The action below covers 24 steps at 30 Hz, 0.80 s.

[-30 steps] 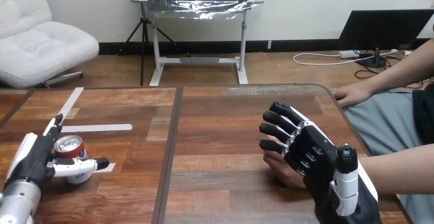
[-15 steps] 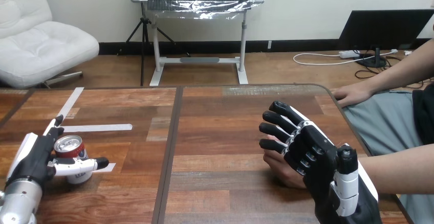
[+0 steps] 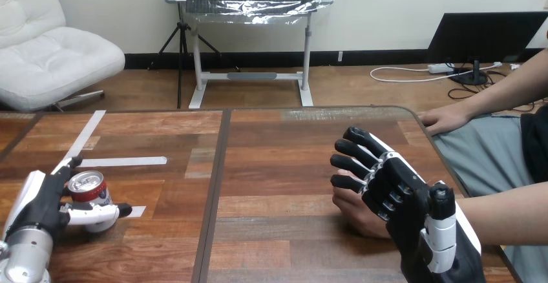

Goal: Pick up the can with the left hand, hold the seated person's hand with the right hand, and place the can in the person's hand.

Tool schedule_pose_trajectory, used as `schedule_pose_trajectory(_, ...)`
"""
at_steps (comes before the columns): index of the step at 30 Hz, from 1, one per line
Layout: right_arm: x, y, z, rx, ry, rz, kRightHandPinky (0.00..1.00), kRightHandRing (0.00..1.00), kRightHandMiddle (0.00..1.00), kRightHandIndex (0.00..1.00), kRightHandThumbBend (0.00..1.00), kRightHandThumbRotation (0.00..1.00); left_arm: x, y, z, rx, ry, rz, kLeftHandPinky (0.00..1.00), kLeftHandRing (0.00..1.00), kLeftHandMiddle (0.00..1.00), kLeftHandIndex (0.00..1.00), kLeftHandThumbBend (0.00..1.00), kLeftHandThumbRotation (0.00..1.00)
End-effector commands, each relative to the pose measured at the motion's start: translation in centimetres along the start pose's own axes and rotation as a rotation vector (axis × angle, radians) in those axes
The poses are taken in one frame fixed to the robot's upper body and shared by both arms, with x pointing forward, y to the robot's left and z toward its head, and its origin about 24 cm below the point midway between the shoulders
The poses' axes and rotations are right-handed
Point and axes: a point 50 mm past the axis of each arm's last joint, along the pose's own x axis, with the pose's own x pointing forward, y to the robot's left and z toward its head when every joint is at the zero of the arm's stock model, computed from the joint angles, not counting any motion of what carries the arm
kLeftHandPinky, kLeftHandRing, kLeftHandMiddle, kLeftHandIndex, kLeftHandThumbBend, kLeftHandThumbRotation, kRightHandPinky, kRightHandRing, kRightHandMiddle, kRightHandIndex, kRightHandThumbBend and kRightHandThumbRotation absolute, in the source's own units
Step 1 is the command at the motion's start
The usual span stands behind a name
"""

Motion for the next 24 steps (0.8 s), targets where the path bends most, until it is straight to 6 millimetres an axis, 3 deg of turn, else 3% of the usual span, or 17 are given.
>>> schedule_pose_trajectory(1,1.26,-0.24,1.25,-0.015,-0.092,0.015,0.80,0.86,0.88,0.88,0.94,1.00,0.93,1.55,3.22,0.037,-0.097,0.064,0.77,0.85,0.88,0.88,0.78,0.00)
schedule_pose_trajectory(24,1.34,-0.15,1.34,-0.017,-0.094,0.023,0.81,0.86,0.88,0.89,0.93,1.00,0.80,2.06,3.70,0.093,-0.097,0.114,0.72,0.80,0.83,0.80,0.79,0.00)
